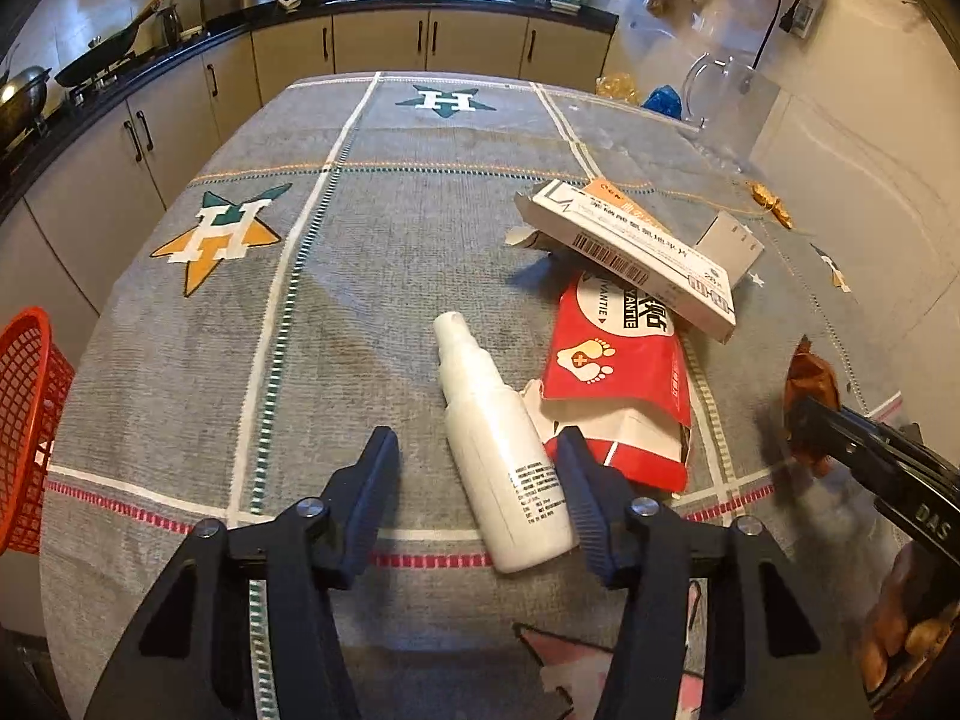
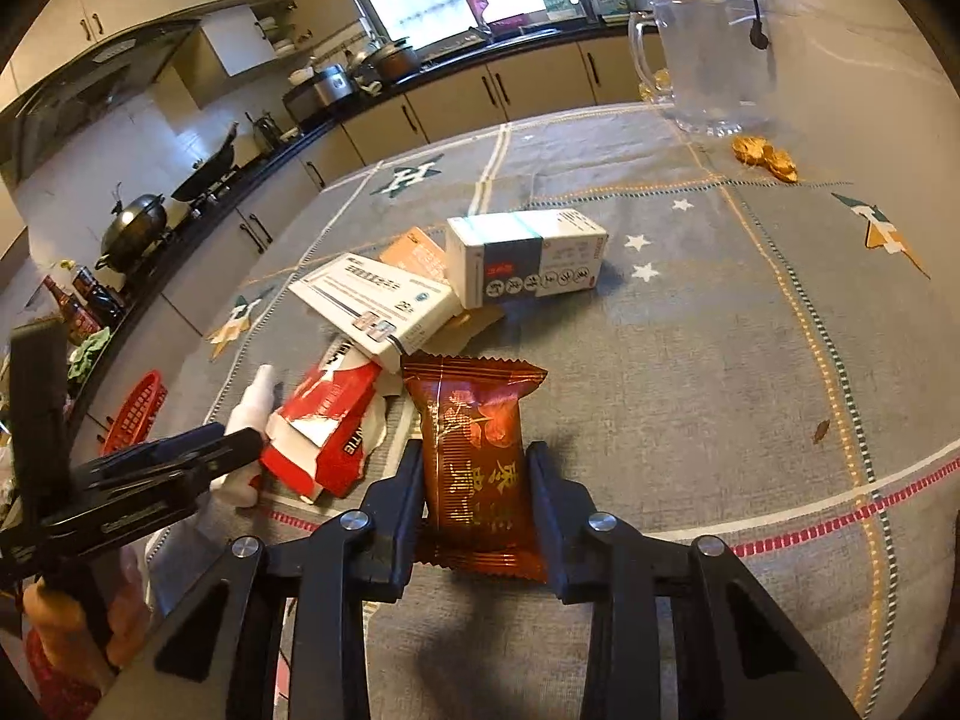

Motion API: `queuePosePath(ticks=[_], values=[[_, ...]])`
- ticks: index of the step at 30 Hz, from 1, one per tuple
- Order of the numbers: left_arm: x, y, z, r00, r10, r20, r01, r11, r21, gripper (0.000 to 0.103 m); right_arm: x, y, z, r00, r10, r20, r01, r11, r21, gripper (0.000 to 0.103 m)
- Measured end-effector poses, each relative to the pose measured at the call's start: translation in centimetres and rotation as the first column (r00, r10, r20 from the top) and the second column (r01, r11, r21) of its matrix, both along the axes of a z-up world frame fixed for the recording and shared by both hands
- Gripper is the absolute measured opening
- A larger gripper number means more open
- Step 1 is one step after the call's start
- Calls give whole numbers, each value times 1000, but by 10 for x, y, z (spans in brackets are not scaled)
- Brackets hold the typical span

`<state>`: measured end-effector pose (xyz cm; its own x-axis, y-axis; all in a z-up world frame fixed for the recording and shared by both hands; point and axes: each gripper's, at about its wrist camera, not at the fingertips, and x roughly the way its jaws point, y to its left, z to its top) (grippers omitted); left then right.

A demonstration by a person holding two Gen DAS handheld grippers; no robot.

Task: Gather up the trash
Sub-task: 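Grasp the white spray bottle with the left tool while the right tool grasps the brown snack packet, then lift the spray bottle and snack packet and carry both over the red basket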

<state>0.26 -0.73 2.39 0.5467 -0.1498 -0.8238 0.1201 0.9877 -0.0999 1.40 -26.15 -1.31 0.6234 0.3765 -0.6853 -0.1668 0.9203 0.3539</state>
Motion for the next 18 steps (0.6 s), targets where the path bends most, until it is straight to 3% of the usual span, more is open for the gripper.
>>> queuePosePath(ticks=[6,8,9,10,18], values=[[4,-8,-8,1000,14,4,-14,998,59,45,-2,2,4,1000,29,5,-29,1000,4,36],[3,-8,-8,1000,17,20,-19,997,74,41,-4,4,6,999,48,13,-48,999,2,36],[2,-8,-8,1000,16,26,-19,997,79,31,-5,4,7,998,54,17,-54,999,0,36],[0,-8,-8,999,17,32,-20,996,84,29,-7,6,8,998,59,22,-59,998,0,36],[-21,4,0,998,20,68,-24,997,71,29,-22,23,16,992,116,57,-117,993,-3,36]])
